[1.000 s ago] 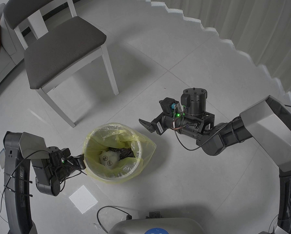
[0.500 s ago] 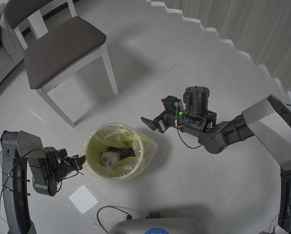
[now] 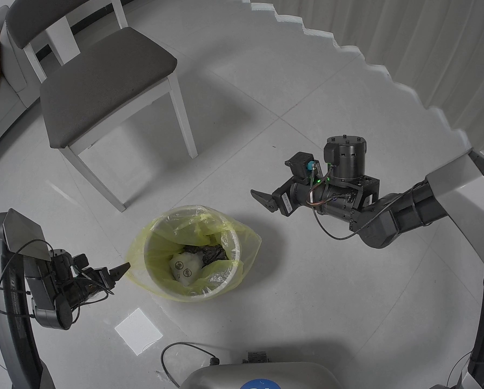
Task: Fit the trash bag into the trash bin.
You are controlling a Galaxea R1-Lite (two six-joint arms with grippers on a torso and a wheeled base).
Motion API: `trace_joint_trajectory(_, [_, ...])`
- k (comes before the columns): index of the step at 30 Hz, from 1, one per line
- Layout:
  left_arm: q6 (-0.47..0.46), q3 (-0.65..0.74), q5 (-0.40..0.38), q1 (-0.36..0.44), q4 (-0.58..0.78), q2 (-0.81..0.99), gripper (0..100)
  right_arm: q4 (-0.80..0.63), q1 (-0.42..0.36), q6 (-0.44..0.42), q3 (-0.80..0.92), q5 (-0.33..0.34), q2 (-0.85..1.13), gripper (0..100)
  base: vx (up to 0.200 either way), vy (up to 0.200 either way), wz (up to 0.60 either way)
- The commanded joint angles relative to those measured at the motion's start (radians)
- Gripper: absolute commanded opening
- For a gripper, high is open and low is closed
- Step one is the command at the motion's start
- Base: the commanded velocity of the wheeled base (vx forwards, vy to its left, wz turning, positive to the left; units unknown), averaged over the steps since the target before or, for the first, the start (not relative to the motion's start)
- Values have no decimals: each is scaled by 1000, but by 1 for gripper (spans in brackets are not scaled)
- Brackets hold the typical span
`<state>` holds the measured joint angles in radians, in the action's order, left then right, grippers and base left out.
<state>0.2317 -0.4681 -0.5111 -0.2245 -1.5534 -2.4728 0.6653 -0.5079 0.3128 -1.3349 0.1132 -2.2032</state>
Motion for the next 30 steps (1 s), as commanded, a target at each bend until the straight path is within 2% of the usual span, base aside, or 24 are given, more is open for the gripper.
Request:
trace_joint_trajectory(1, [-6, 8, 0, -16, -17, 3, 100, 0, 9, 0, 26, 0, 39, 100, 0, 0, 0])
trace_joint_trajectory(7, [-3, -50, 9, 28, -17, -31, 100, 2, 9, 0, 22, 2, 36, 100, 0, 0, 0])
trace_joint_trajectory(12, [-5, -199, 115, 109, -17, -132, 100, 8, 9, 2, 16, 6, 30, 100, 0, 0, 0])
trace_joint_trajectory(17, [-2, -256, 114, 128, 39, -132, 100, 11, 19, 5, 5, 13, 2, 100, 0, 0, 0])
trace_joint_trajectory(26, [-14, -234, 114, 129, 62, -98, 100, 11, 22, 3, -7, 14, -15, 100, 0, 0, 0])
trace_joint_trajectory(30, [-9, -158, 103, 112, 46, -43, 100, 10, 22, 2, -3, 14, -6, 100, 0, 0, 0])
